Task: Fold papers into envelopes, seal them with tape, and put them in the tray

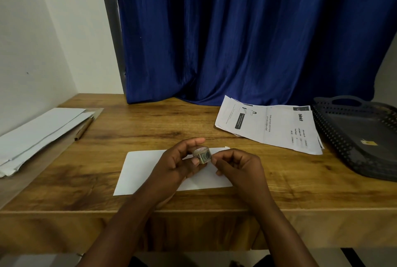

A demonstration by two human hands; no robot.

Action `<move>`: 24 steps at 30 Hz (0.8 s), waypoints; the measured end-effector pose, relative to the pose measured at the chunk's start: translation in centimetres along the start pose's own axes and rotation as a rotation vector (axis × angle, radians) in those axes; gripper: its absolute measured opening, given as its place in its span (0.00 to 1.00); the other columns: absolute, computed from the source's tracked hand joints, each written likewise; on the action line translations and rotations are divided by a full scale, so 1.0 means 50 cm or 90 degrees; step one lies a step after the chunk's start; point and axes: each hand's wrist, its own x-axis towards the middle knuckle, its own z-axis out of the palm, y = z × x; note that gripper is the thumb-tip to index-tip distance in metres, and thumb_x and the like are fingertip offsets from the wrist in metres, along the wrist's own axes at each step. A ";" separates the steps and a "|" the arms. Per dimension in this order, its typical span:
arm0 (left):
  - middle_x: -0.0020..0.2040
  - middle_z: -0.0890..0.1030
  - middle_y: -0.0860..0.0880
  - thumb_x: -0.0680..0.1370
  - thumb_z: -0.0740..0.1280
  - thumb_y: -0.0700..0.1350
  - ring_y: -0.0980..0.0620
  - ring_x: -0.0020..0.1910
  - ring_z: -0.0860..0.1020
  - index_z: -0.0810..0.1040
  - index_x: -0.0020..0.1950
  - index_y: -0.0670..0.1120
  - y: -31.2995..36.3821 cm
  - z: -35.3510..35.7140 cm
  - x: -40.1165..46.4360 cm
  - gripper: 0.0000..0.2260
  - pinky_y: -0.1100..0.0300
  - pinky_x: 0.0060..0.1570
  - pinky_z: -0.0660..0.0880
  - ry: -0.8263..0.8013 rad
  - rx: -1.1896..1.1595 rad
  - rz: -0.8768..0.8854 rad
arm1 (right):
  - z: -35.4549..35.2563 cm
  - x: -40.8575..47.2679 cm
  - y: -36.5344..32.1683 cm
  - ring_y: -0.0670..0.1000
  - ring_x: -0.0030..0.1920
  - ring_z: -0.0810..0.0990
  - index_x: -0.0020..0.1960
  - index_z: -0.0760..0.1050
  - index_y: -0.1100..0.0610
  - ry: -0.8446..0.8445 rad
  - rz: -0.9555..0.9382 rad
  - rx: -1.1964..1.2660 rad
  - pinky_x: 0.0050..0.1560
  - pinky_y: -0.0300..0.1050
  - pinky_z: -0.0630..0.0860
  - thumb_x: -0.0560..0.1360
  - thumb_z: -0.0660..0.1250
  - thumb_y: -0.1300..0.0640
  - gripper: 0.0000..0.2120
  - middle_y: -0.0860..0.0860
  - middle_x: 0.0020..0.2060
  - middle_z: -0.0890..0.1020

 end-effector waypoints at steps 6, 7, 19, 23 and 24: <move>0.65 0.80 0.46 0.80 0.65 0.33 0.45 0.64 0.80 0.75 0.71 0.49 -0.001 0.000 0.000 0.21 0.51 0.64 0.77 0.016 0.035 0.011 | 0.000 0.004 -0.001 0.45 0.35 0.84 0.56 0.83 0.52 -0.010 0.021 0.014 0.38 0.34 0.77 0.76 0.72 0.62 0.11 0.48 0.41 0.87; 0.65 0.80 0.47 0.81 0.65 0.33 0.46 0.65 0.80 0.75 0.71 0.50 -0.001 0.000 0.000 0.21 0.50 0.65 0.77 0.015 0.049 0.014 | 0.000 0.004 -0.001 0.43 0.35 0.83 0.57 0.83 0.53 -0.018 0.020 0.012 0.38 0.32 0.75 0.77 0.71 0.62 0.11 0.46 0.40 0.87; 0.65 0.80 0.50 0.79 0.66 0.31 0.50 0.64 0.80 0.73 0.72 0.53 0.012 0.006 -0.006 0.25 0.55 0.64 0.77 -0.002 0.121 0.026 | 0.001 0.002 -0.003 0.45 0.33 0.82 0.49 0.85 0.55 0.014 0.023 0.030 0.36 0.35 0.76 0.74 0.74 0.61 0.05 0.48 0.39 0.87; 0.65 0.80 0.49 0.79 0.66 0.30 0.50 0.65 0.79 0.73 0.72 0.53 0.011 0.004 -0.006 0.26 0.55 0.65 0.76 -0.003 0.140 0.030 | 0.003 0.001 -0.005 0.43 0.33 0.81 0.50 0.86 0.55 -0.022 0.019 0.008 0.37 0.34 0.76 0.74 0.73 0.62 0.06 0.46 0.39 0.87; 0.64 0.81 0.49 0.79 0.66 0.30 0.50 0.65 0.79 0.73 0.72 0.53 0.011 0.004 -0.006 0.26 0.56 0.64 0.76 -0.002 0.143 0.031 | 0.002 0.001 -0.004 0.43 0.33 0.81 0.48 0.86 0.55 -0.015 0.020 0.010 0.37 0.34 0.76 0.74 0.73 0.62 0.05 0.46 0.38 0.87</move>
